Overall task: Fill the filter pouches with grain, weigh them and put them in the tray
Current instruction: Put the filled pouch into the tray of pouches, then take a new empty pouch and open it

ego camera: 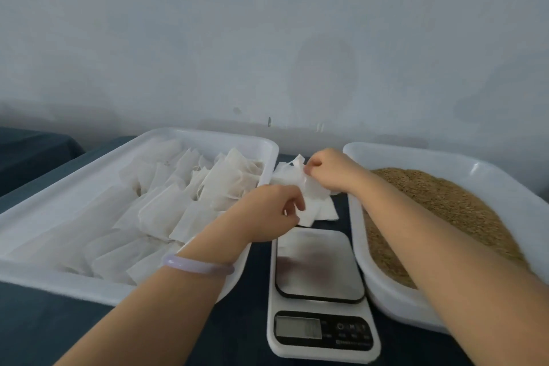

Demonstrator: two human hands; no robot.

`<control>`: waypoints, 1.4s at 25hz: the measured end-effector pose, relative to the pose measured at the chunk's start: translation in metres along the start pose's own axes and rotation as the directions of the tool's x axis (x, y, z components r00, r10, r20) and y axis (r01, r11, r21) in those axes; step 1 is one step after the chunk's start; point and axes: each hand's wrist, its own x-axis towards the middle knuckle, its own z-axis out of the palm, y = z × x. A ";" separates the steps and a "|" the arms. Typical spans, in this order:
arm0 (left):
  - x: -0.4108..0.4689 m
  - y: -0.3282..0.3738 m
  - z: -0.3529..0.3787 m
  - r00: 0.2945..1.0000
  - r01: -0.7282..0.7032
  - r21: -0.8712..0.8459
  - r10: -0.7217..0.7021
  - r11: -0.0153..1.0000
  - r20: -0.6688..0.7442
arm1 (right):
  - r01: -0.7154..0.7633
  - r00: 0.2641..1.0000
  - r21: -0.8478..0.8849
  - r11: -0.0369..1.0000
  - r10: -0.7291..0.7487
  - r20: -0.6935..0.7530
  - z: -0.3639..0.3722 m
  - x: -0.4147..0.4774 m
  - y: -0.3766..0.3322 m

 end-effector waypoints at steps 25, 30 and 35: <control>0.008 0.038 -0.003 0.980 0.182 -0.789 -0.176 0.587 0.095 | 0.227 0.973 0.823 0.521 -0.090 -0.212 -0.006 -0.074 0.047; 0.010 0.033 0.000 0.974 0.211 -0.694 -0.212 0.689 0.085 | 0.258 0.964 0.767 0.587 -0.108 -0.241 -0.006 -0.075 0.045; 0.012 0.029 0.002 0.974 0.196 -0.666 -0.222 0.720 0.046 | 0.263 0.965 0.680 0.685 -0.194 -0.178 -0.006 -0.078 0.046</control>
